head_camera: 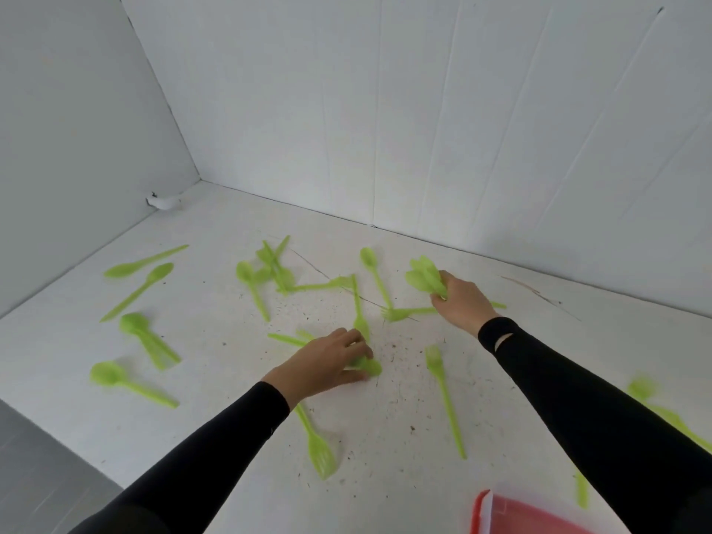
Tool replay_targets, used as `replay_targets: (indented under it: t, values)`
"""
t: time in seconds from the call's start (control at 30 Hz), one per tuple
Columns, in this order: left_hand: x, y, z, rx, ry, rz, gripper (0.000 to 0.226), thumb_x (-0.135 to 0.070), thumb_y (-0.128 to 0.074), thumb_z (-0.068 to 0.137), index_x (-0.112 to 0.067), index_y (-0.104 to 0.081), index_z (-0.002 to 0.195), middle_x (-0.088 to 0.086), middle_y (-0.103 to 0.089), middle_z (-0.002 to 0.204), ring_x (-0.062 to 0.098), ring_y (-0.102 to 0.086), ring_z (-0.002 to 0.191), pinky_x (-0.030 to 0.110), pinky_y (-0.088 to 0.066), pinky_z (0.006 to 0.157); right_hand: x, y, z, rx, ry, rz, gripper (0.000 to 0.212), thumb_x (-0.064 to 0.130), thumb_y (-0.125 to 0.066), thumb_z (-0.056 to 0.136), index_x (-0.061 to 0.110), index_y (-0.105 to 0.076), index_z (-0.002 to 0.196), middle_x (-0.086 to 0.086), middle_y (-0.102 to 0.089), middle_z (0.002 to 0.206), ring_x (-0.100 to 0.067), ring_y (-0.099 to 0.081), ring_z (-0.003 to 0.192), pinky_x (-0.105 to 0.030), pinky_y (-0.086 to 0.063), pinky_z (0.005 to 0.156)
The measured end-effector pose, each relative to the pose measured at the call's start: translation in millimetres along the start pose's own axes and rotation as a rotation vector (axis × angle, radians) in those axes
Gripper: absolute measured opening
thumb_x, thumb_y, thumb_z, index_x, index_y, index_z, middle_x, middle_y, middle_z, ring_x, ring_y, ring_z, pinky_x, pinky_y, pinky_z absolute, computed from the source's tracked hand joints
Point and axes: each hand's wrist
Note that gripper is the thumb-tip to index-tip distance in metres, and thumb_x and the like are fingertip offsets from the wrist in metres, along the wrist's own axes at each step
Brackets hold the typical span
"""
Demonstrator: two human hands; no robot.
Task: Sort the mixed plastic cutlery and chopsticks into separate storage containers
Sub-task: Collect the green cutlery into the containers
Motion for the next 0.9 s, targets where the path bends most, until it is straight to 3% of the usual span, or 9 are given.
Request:
replay_targets:
  t: [0.17, 0.3, 0.4, 0.53, 0.63, 0.8, 0.9]
  values:
    - [6, -5, 9, -0.075, -0.009, -0.093, 0.045, -0.054, -0.044, 0.093, -0.017, -0.061, 0.112, -0.001, -0.060, 0.107, 0.015, -0.053, 0.096, 0.033, -0.054, 0.073, -19, -10, 31, -0.035, -0.135, -0.173, 0.022, 0.018, -0.049, 0.096, 0.012, -0.062, 0.113, -0.005, -0.059, 0.089, -0.028, -0.054, 0.083, -0.031, -0.040, 0.068]
    - [11, 11, 33, -0.229, 0.167, -0.324, 0.044, -0.055, -0.053, 0.091, -0.022, -0.063, 0.118, -0.007, -0.055, 0.106, 0.007, -0.054, 0.091, 0.018, -0.047, 0.078, -33, -18, 39, -0.080, -0.188, -0.305, 0.019, 0.017, -0.045, 0.098, 0.010, -0.059, 0.109, -0.007, -0.062, 0.092, -0.029, -0.056, 0.081, -0.031, -0.039, 0.066]
    - [21, 33, 60, -0.294, 0.317, -0.435, 0.037, -0.045, -0.056, 0.095, -0.019, -0.063, 0.121, -0.006, -0.052, 0.105, 0.009, -0.055, 0.086, 0.018, -0.043, 0.077, -40, -19, 37, -0.109, -0.161, -0.344, 0.020, 0.022, -0.045, 0.100, 0.010, -0.054, 0.113, -0.007, -0.061, 0.096, -0.027, -0.052, 0.080, -0.031, -0.037, 0.065]
    - [40, 53, 98, -0.295, 0.603, -0.563, 0.025, -0.030, -0.054, 0.099, -0.011, -0.065, 0.111, 0.002, -0.063, 0.091, 0.017, -0.056, 0.076, 0.028, -0.045, 0.067, -51, -17, 32, -0.113, -0.154, -0.276, 0.025, 0.033, -0.047, 0.101, 0.010, -0.053, 0.104, -0.007, -0.061, 0.100, -0.026, -0.052, 0.083, -0.032, -0.033, 0.065]
    - [46, 45, 124, -0.261, 0.765, -0.585, 0.023, -0.026, -0.050, 0.094, -0.008, -0.061, 0.102, 0.011, -0.068, 0.096, 0.020, -0.054, 0.071, 0.030, -0.044, 0.060, -57, -14, 17, -0.183, -0.129, -0.163, 0.028, 0.039, -0.049, 0.100, 0.012, -0.051, 0.094, -0.002, -0.057, 0.089, -0.022, -0.048, 0.077, -0.032, -0.031, 0.060]
    - [32, 24, 149, -0.129, 0.807, -0.428, 0.050, -0.041, -0.066, 0.090, -0.005, -0.045, 0.117, 0.006, -0.054, 0.098, 0.024, -0.055, 0.082, 0.030, -0.042, 0.066, -61, 0, -20, -0.326, -0.039, 0.072, 0.030, 0.046, -0.055, 0.096, 0.020, -0.051, 0.083, 0.009, -0.049, 0.070, -0.012, -0.049, 0.064, -0.024, -0.029, 0.051]
    - [30, 18, 155, -0.096, 0.834, -0.378, 0.048, -0.032, -0.068, 0.088, -0.005, -0.043, 0.120, 0.010, -0.058, 0.105, 0.027, -0.057, 0.086, 0.033, -0.045, 0.067, -69, 13, -45, -0.357, -0.054, 0.172, 0.030, 0.045, -0.059, 0.094, 0.025, -0.047, 0.075, 0.009, -0.046, 0.062, -0.006, -0.045, 0.057, -0.023, -0.027, 0.050]
Point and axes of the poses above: each hand's wrist, its own z-axis towards the middle knuckle, its own y-axis out of the back of the hand, x = y × z
